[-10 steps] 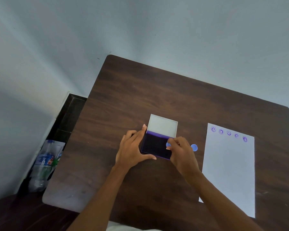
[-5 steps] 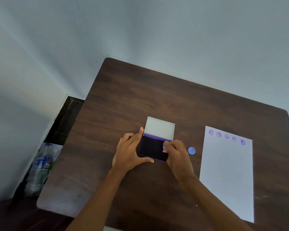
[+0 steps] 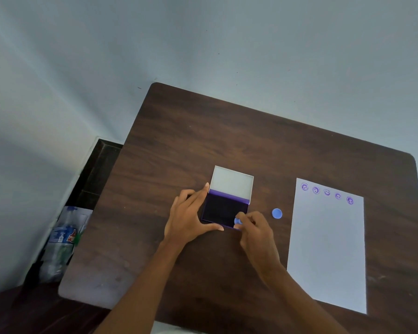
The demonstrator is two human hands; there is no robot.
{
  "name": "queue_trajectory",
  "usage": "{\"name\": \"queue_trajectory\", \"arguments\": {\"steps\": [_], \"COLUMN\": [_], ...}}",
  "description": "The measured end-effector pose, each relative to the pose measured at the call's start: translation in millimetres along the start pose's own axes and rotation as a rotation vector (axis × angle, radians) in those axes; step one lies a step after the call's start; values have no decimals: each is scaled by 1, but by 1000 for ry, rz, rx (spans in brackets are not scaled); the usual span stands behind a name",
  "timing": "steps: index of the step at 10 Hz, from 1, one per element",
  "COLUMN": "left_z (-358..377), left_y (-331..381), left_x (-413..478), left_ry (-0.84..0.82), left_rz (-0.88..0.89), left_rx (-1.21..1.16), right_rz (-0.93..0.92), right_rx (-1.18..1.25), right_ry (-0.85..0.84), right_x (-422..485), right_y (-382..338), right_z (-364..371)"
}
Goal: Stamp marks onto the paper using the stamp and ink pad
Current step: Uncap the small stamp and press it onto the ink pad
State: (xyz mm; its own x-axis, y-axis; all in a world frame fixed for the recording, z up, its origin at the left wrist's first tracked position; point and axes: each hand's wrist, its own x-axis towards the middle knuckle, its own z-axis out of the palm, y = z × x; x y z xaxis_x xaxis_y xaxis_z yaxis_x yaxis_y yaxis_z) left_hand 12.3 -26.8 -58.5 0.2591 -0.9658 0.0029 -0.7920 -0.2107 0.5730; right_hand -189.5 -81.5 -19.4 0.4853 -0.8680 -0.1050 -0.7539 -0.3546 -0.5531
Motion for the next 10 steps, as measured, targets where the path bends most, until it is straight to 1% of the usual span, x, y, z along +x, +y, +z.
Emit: {"name": "queue_trajectory", "arguments": {"steps": [1, 2, 3, 5, 6, 7, 8, 9, 10], "left_z": [2, 4, 5, -3, -6, -8, -8, -5, 3], "left_y": [-1, -2, -3, 4, 6, 7, 10, 9, 23], "left_x": [0, 1, 1, 0, -2, -2, -4, -7, -25], "left_ry": [-5, 3, 19, 7, -1, 8, 39, 31, 156], "left_rz": [13, 21, 14, -3, -6, -4, -6, -7, -78], "left_rx": [0, 10, 22, 36, 42, 52, 36, 35, 3], "right_rz": [-120, -154, -281, -278, -139, 188, 437, 541, 573], "right_rx": [-143, -40, -183, -229, -130, 283, 537, 756, 794], "right_ry": [54, -18, 14, 4, -22, 158, 272, 299, 337], "right_x": [0, 5, 16, 15, 14, 7, -9, -24, -35], "right_y": [3, 5, 11, 2, -5, -14, -15, -7, 10], "right_z": [2, 1, 3, 2, -4, -18, -42, -70, -94]}}
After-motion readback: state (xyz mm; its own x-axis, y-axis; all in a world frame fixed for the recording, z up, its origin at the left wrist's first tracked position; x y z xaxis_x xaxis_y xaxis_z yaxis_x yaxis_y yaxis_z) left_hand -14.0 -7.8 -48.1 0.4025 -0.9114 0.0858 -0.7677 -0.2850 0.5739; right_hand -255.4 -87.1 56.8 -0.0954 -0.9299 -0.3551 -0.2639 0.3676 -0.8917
